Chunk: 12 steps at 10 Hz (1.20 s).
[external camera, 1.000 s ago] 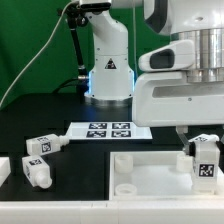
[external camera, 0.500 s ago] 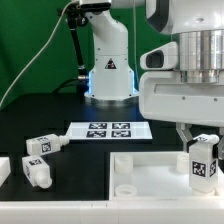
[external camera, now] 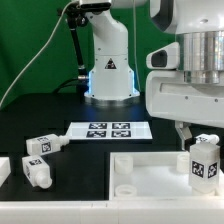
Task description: Assemble one leg
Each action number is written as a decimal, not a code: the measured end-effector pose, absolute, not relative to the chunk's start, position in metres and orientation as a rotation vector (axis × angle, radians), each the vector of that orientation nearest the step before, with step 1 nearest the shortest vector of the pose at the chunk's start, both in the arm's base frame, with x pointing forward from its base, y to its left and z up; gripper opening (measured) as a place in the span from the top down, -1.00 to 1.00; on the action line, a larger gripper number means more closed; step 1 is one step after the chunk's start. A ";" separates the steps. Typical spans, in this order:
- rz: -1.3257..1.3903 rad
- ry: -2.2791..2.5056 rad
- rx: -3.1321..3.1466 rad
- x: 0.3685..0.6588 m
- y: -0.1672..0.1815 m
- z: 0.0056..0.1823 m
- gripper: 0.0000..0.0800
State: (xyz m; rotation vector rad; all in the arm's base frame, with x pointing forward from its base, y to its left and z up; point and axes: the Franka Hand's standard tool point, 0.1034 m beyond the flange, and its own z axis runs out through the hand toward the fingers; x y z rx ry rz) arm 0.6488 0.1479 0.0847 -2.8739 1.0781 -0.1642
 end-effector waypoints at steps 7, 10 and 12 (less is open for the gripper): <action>-0.206 -0.081 -3.112 0.653 0.143 0.088 -0.62; -0.208 -0.459 -3.098 0.655 0.142 0.090 -0.62; -0.211 -0.675 -3.077 0.655 0.141 0.090 -0.62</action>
Offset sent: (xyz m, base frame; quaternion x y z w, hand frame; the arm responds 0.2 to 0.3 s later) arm 0.0013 -0.0007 0.0026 0.0189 -0.0217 -0.2703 0.9624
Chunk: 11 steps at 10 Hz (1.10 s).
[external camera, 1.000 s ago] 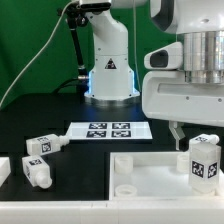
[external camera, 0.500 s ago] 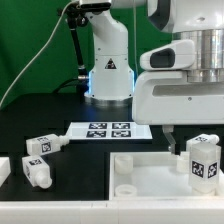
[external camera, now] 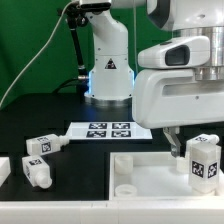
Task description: Assemble one leg
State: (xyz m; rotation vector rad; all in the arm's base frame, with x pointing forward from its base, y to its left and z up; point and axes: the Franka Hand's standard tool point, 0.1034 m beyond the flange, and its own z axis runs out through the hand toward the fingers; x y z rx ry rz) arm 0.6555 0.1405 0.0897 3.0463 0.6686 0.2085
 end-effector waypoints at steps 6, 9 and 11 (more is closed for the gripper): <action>0.210 0.644 3.052 0.656 0.140 0.089 0.29; 0.214 0.194 3.138 0.655 0.142 0.089 0.29; 0.213 -0.174 3.154 0.655 0.144 0.089 0.29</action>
Offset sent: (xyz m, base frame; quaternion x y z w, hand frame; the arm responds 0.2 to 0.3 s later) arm 0.0000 0.0000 0.0000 0.0000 0.0000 0.0000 1.0000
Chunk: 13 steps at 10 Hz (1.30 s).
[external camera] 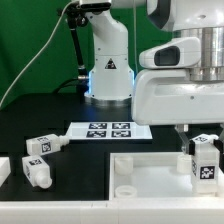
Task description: Assemble one leg
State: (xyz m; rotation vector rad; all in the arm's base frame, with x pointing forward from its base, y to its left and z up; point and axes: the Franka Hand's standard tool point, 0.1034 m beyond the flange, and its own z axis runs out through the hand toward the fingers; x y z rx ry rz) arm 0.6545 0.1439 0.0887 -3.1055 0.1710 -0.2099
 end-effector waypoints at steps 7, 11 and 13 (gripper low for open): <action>-0.086 1.326 -2.792 0.648 0.157 0.088 0.29; -0.073 1.408 -2.742 0.649 0.157 0.088 0.04; -0.102 1.259 -2.811 0.653 0.152 0.089 -0.53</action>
Offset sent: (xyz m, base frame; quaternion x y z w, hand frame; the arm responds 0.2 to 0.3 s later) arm -0.0096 0.0183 -0.0135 -0.0060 -0.0548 0.3075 0.9500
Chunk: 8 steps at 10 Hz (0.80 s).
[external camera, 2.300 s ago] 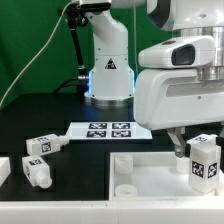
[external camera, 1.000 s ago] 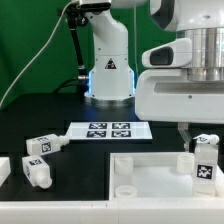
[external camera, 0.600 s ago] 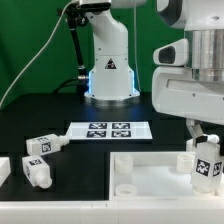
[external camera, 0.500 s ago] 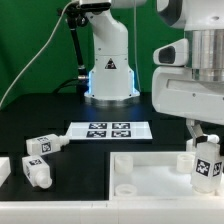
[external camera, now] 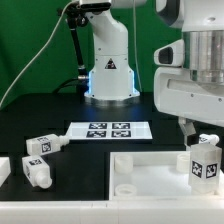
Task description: Assemble one leg
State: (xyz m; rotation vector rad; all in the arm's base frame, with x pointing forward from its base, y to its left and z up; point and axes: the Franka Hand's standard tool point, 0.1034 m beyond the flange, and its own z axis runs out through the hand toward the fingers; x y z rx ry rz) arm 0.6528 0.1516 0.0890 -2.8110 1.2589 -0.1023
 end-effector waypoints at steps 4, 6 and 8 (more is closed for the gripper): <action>-0.160 0.665 -3.011 0.656 0.151 0.089 -0.62; -0.165 0.517 -3.045 0.656 0.151 0.089 -0.62; -0.171 0.276 -3.086 0.657 0.149 0.089 -0.62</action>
Offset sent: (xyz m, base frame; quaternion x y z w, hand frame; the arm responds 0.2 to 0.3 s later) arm -0.0032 0.0069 -0.0048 0.0376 0.0122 -0.2749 0.9607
